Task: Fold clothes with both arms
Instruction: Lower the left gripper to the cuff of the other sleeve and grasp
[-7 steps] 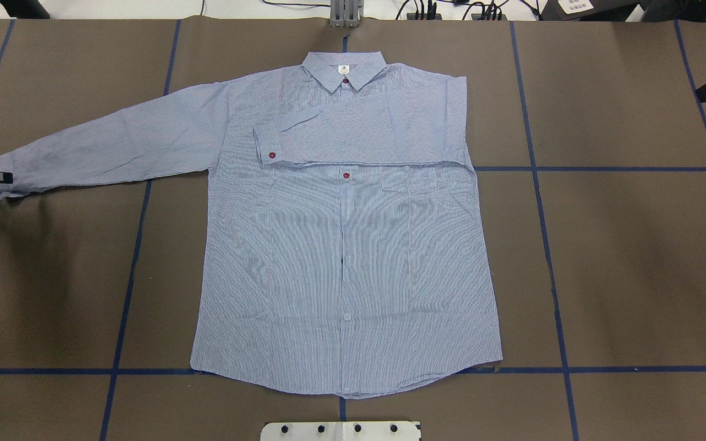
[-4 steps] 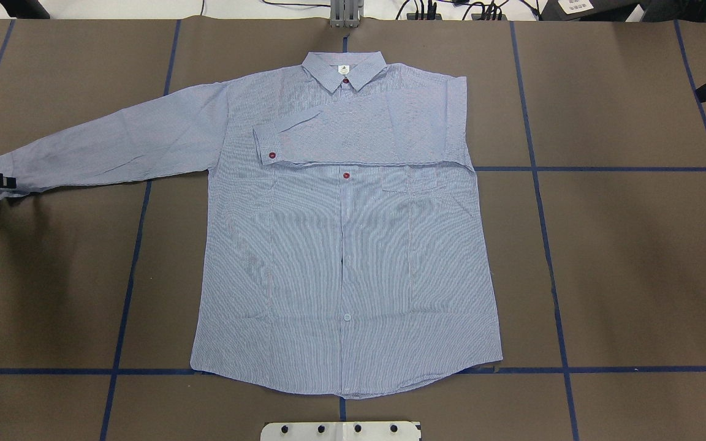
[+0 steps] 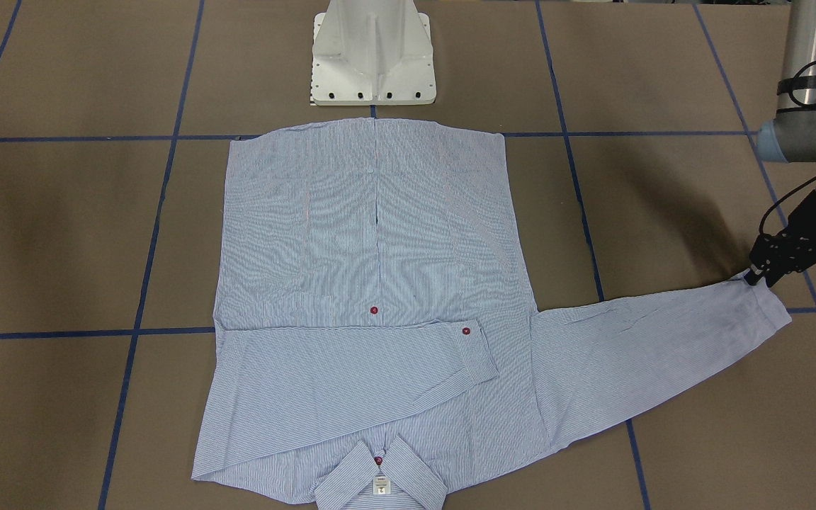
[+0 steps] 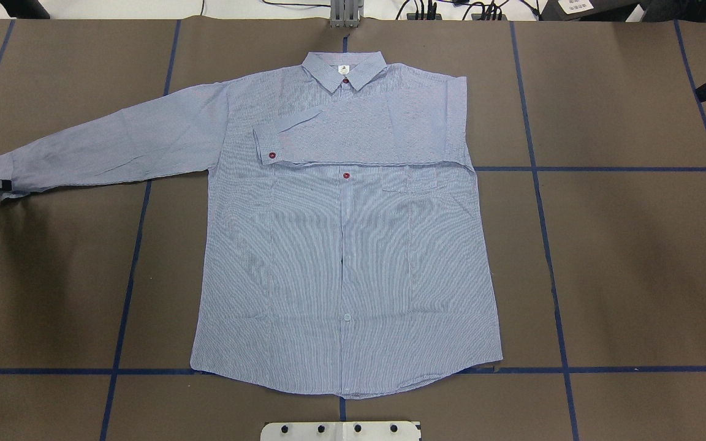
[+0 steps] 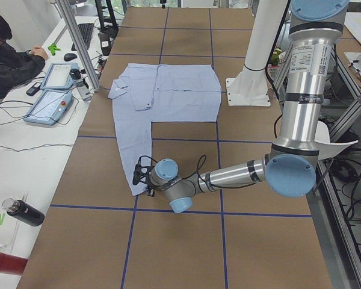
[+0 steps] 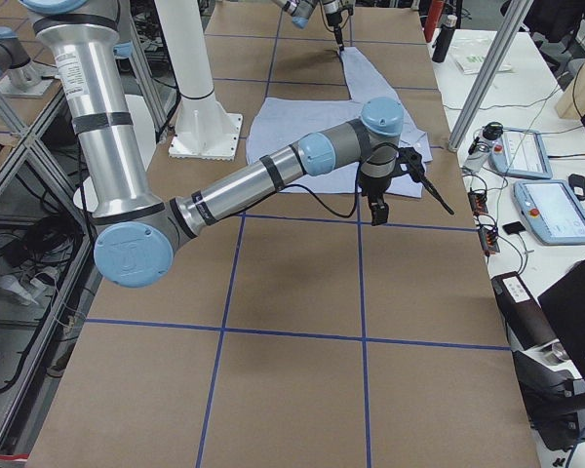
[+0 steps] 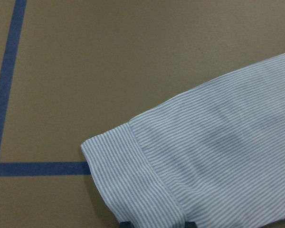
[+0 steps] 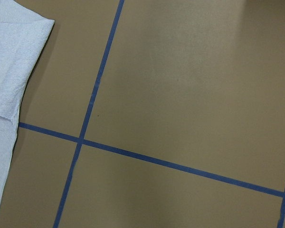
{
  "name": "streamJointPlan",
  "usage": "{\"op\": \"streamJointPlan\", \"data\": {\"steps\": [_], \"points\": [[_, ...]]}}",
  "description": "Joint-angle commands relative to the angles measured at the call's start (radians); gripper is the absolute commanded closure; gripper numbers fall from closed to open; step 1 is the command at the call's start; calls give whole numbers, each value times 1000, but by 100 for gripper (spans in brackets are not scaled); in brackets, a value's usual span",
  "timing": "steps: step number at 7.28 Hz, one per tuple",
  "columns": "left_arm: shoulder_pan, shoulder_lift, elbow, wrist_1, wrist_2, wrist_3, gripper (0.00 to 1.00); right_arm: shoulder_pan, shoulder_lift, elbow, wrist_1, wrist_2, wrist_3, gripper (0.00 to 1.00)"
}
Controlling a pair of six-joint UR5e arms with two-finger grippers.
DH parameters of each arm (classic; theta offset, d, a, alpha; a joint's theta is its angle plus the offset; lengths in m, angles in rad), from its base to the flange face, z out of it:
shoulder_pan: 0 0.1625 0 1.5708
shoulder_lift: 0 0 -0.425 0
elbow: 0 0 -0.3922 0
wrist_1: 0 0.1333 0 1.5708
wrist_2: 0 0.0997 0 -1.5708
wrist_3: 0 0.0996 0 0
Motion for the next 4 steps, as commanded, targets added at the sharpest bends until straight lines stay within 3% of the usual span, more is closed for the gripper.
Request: {"op": "streamJointPlan", "data": {"steps": [1, 3, 4], "points": [[0, 8, -8, -2, -5, 6, 100, 0, 0, 0, 0, 1, 0, 0], [-1, 14, -36, -41, -23, 3, 100, 0, 0, 5, 0, 1, 2, 0], [-1, 12, -75, -31, -79, -3, 100, 0, -1, 5, 0, 1, 2, 0]]}}
